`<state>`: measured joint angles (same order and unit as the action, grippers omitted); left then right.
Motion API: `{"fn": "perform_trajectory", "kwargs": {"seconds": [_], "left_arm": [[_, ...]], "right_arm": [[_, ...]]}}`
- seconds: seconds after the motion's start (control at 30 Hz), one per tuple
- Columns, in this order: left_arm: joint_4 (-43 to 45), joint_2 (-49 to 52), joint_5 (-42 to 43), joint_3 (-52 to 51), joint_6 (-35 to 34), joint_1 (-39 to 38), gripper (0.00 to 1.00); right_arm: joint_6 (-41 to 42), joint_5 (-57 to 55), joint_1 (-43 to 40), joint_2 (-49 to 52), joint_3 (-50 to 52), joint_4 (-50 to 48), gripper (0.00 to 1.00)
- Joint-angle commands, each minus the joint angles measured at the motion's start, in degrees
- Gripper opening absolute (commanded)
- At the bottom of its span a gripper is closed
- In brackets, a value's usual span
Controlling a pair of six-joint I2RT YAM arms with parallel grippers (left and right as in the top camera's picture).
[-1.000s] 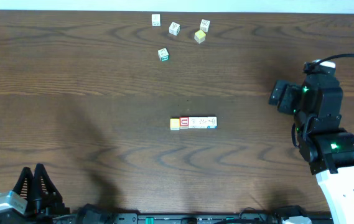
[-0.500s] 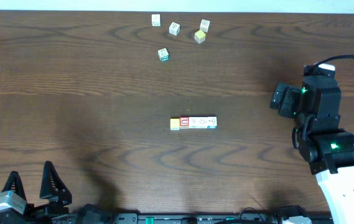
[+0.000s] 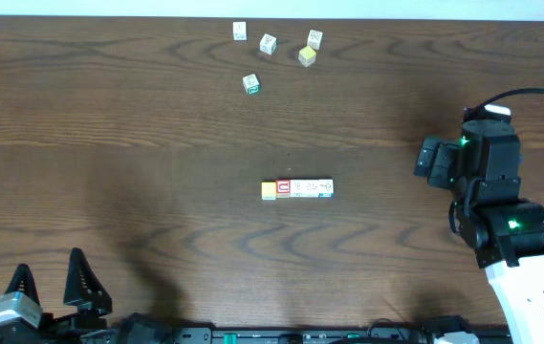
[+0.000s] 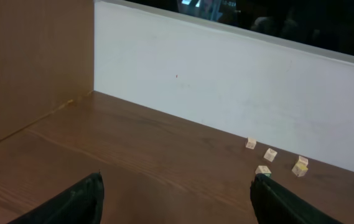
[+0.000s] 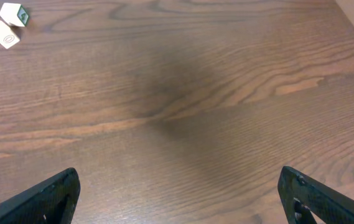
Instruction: Lift 5 blocks
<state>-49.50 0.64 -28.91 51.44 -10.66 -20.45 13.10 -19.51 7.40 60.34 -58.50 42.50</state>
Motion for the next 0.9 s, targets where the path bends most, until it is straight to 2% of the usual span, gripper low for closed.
{"fn": "perform_trajectory", "kwargs": {"seconds": [0.0,0.43,0.53,0.73,0.87], "left_arm": [[0.0,-0.04,-0.76,0.87,-0.09,0.13,0.77],[-1.97,-0.04,-0.76,0.87,-0.07,0.13,0.78],[-1.38,-0.04,0.35,0.7,-1.84,0.13,0.78],[4.2,-0.04,-3.08,-4.26,-3.13,0.13,0.79],[14.23,-0.04,-3.76,-11.21,-1.73,0.15,0.79]], "right_arm": [[-0.5,-0.35,-0.61,0.04,-0.42,0.39,0.99],[-0.5,-0.37,-0.61,0.04,-0.42,0.59,0.99],[-0.5,-0.37,-0.61,0.04,-0.42,0.61,0.99],[-0.5,-0.35,-0.61,0.04,-0.42,0.59,0.99],[-0.5,-0.35,-0.61,0.04,-0.42,0.61,0.99]]}}
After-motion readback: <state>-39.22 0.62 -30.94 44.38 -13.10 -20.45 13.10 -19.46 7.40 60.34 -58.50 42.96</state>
